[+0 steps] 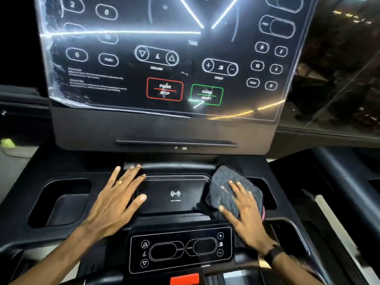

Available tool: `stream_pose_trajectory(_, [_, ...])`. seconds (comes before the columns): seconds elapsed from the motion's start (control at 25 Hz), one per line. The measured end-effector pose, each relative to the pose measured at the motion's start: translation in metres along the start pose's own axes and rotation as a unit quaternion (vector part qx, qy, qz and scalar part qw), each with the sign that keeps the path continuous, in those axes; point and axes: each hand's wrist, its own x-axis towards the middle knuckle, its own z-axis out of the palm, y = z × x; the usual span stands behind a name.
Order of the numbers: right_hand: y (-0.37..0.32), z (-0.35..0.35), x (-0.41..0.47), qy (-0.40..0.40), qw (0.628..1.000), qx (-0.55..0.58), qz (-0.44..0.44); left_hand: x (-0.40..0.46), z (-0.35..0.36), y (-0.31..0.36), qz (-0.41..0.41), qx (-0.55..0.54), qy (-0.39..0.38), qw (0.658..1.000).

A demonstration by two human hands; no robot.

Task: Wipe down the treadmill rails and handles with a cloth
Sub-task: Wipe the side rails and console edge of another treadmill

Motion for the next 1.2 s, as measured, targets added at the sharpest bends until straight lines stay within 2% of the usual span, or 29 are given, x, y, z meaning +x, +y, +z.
stream_pose_trajectory(0.2, [0.008, 0.001, 0.030, -0.022, 0.999, -0.038, 0.000, 0.064, 0.006, 0.034, 0.088, -0.047, -0.052, 0.994])
stream_pose_trajectory(0.4, [0.031, -0.015, 0.082, -0.060, 0.998, -0.001, 0.001, 0.116, 0.034, 0.079, 0.173, -0.034, -0.108, 0.978])
stream_pose_trajectory(0.68, [0.084, -0.024, 0.143, -0.014, 0.999, -0.048, -0.004, 0.162, 0.078, 0.148, 0.164, -0.050, -0.129, 0.977])
stream_pose_trajectory(0.8, [0.104, -0.023, 0.170, 0.029, 0.999, 0.023, -0.004, 0.188, 0.100, 0.179, 0.145, -0.054, -0.089, 0.984])
stream_pose_trajectory(0.88, [0.116, -0.025, 0.185, 0.013, 0.999, 0.043, -0.006, 0.200, 0.112, 0.194, 0.125, -0.051, -0.075, 0.988])
stream_pose_trajectory(1.08, [0.155, -0.039, 0.221, -0.043, 0.998, -0.054, 0.007, 0.213, 0.127, 0.206, 0.113, -0.020, -0.101, 0.988])
stream_pose_trajectory(1.2, [0.171, -0.046, 0.232, -0.029, 0.997, -0.050, 0.054, 0.216, 0.126, 0.205, 0.127, -0.004, -0.124, 0.984])
